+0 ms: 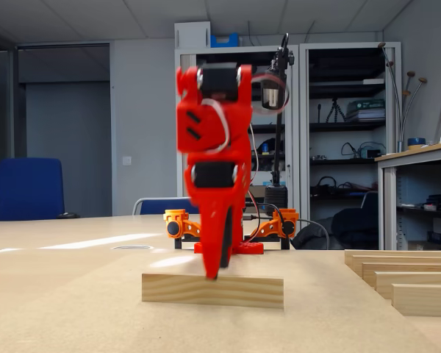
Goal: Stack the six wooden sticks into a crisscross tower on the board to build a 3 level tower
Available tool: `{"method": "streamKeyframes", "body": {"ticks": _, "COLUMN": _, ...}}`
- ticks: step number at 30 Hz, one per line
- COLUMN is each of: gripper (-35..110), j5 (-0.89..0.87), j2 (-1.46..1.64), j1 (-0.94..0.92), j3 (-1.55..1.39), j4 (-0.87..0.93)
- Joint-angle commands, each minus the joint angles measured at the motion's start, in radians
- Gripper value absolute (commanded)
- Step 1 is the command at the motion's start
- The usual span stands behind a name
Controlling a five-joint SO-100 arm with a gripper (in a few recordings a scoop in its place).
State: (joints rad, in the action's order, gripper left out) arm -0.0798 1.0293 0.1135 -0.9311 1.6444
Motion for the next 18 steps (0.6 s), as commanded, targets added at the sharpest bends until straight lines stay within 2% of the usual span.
{"method": "streamKeyframes", "body": {"ticks": 1, "gripper": 31, "j5": -0.035, "j2": 0.163, "j1": 0.058, "j3": -0.003, "j4": 0.063}}
{"method": "streamKeyframes", "body": {"ticks": 8, "gripper": 30, "j5": -0.232, "j2": 0.399, "j1": 0.279, "j3": -0.207, "j4": 0.087}}
{"method": "streamKeyframes", "body": {"ticks": 18, "gripper": 29, "j5": -0.739, "j2": 0.509, "j1": 0.765, "j3": -0.41, "j4": -0.006}}
